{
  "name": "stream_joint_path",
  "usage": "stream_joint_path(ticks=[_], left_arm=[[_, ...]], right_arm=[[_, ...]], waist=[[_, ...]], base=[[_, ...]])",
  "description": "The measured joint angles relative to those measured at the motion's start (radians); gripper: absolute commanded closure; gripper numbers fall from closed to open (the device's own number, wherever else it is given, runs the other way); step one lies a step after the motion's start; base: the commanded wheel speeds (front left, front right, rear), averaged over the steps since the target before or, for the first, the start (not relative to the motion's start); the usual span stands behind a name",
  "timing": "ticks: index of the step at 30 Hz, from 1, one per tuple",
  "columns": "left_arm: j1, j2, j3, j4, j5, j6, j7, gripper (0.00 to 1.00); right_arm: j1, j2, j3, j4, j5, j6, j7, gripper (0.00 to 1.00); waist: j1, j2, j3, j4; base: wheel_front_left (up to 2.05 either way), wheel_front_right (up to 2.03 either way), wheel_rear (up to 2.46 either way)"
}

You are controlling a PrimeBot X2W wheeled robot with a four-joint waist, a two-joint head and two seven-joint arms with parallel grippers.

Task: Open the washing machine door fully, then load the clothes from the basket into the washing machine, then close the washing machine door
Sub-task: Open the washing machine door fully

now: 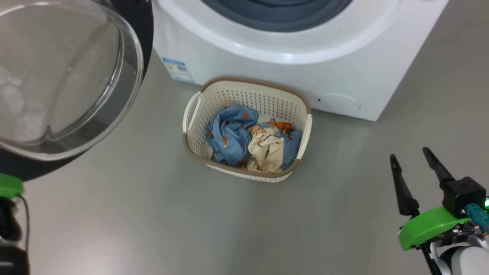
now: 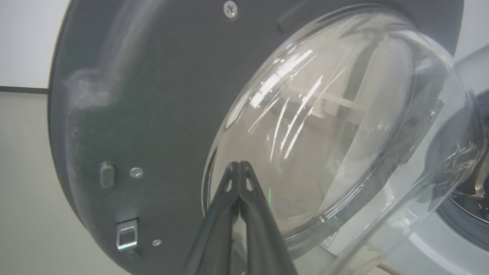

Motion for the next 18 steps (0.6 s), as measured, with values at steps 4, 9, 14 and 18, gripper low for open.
stream_joint_path(ticks=[4, 9, 14, 18], left_arm=[[0.072, -0.019, -0.050, -0.043, 0.014, 0.000, 0.001, 1.00], [0.169, -0.074, -0.126, -0.148, 0.044, -0.001, 0.030, 1.00], [0.291, -0.116, -0.209, -0.285, 0.068, -0.001, 0.084, 1.00], [0.381, -0.141, -0.261, -0.392, 0.068, -0.002, 0.126, 1.00]], right_arm=[[0.000, 0.026, -0.004, 0.048, 0.009, 0.000, -0.038, 0.00], [0.001, 0.044, -0.029, 0.099, 0.018, 0.000, -0.073, 0.00], [0.003, 0.052, -0.036, 0.127, 0.019, 0.000, -0.098, 0.00], [0.023, 0.056, -0.042, 0.135, 0.026, 0.000, -0.110, 0.00]], waist=[[0.0000, 0.0000, -0.044, -0.022], [0.0000, 0.0000, -0.098, -0.055], [0.0000, 0.0000, -0.148, -0.095], [0.0000, 0.0000, -0.185, -0.133]], base=[[0.00, 0.00, 0.00], [0.00, 0.00, 0.00], [0.00, 0.00, 0.00], [0.00, 0.00, 0.00]])
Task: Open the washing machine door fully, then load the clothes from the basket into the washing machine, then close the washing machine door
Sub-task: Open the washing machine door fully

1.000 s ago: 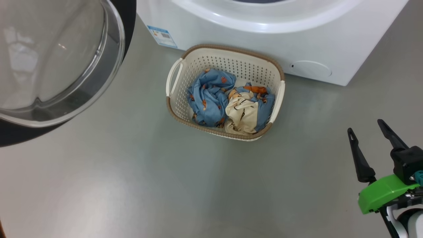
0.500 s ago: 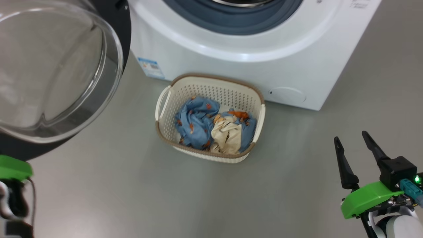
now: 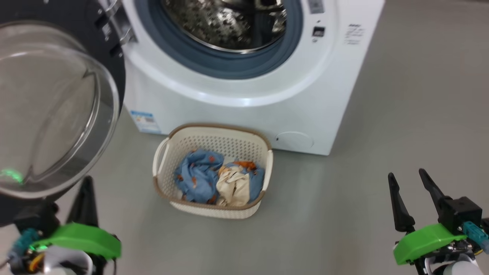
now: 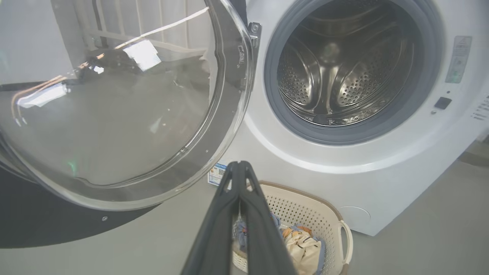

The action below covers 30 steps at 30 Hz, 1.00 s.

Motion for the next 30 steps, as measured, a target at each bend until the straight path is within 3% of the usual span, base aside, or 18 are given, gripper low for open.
stream_joint_path(ticks=[12, 14, 15, 23, 30], left_arm=[[0.165, -0.032, -0.123, -0.147, -0.009, 0.002, 0.013, 1.00], [0.182, -0.036, -0.142, -0.168, -0.024, 0.002, 0.003, 0.43], [0.190, -0.036, -0.148, -0.175, -0.026, 0.002, -0.005, 0.00], [0.225, -0.036, -0.167, -0.207, -0.028, 0.005, -0.068, 0.00], [0.225, -0.037, -0.184, -0.211, -0.020, 0.026, -0.095, 0.00]], right_arm=[[0.045, 0.004, -0.014, -0.002, 0.031, 0.000, -0.001, 0.00], [0.047, 0.004, -0.010, -0.005, 0.035, 0.000, -0.001, 0.00], [0.047, 0.004, -0.007, -0.007, 0.035, 0.000, -0.001, 0.00], [0.050, 0.005, 0.020, -0.032, 0.044, 0.000, -0.002, 0.00], [0.056, 0.005, 0.026, -0.038, 0.056, 0.000, -0.010, 0.00]], waist=[[0.0000, 0.0000, -0.072, -0.122], [0.0000, 0.0000, -0.079, -0.145], [0.0000, 0.0000, -0.082, -0.156], [0.0000, 0.0000, -0.088, -0.225], [0.0000, 0.0000, -0.080, -0.246]], base=[[0.00, 0.00, 0.00], [0.00, 0.00, 0.00], [0.00, 0.00, 0.00], [0.00, 0.00, 0.00], [0.00, 0.00, 0.00]])
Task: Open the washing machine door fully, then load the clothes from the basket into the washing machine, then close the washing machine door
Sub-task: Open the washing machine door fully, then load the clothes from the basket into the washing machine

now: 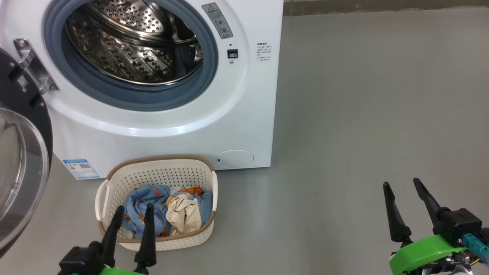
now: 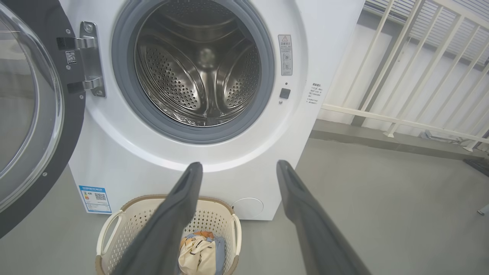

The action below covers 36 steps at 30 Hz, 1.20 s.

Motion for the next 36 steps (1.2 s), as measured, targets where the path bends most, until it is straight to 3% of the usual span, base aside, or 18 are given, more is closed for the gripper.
stream_joint_path(ticks=[36], left_arm=[[0.000, 0.000, 0.001, 0.053, 0.036, 0.034, -0.023, 0.00]], right_arm=[[0.005, 0.000, 0.026, 0.007, -0.004, 0.000, 0.001, 0.00]], waist=[[0.0000, 0.0000, -0.005, 0.010]], base=[[0.00, 0.00, 0.00]])
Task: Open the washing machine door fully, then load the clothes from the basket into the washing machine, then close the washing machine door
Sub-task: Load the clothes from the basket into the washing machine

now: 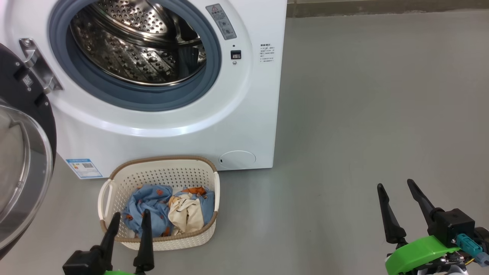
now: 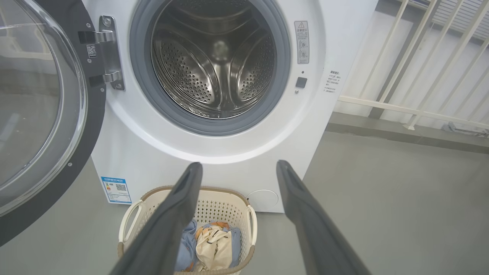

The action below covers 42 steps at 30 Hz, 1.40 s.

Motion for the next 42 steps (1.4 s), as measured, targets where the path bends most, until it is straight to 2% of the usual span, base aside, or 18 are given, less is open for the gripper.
stream_joint_path(ticks=[18, 24, 42], left_arm=[[0.000, 0.000, 0.000, 0.000, -0.005, -0.005, 0.000, 0.00], [0.000, -0.001, 0.002, -0.001, -0.043, -0.007, 0.000, 0.00], [-0.001, -0.001, 0.019, -0.031, -0.048, -0.005, -0.007, 0.00]], right_arm=[[0.000, 0.000, 0.000, 0.006, 0.000, 0.000, 0.000, 0.00], [0.000, 0.000, -0.001, 0.006, 0.000, 0.000, 0.000, 0.00], [0.000, 0.001, -0.001, 0.016, 0.000, 0.000, 0.000, 0.00]], waist=[[0.0000, 0.0000, 0.002, 0.001], [0.0000, 0.0000, 0.004, 0.002], [0.0000, 0.0000, 0.011, 0.012]], base=[[0.00, 0.00, 0.00], [0.20, -0.25, 0.05], [1.43, -1.62, 0.19]])
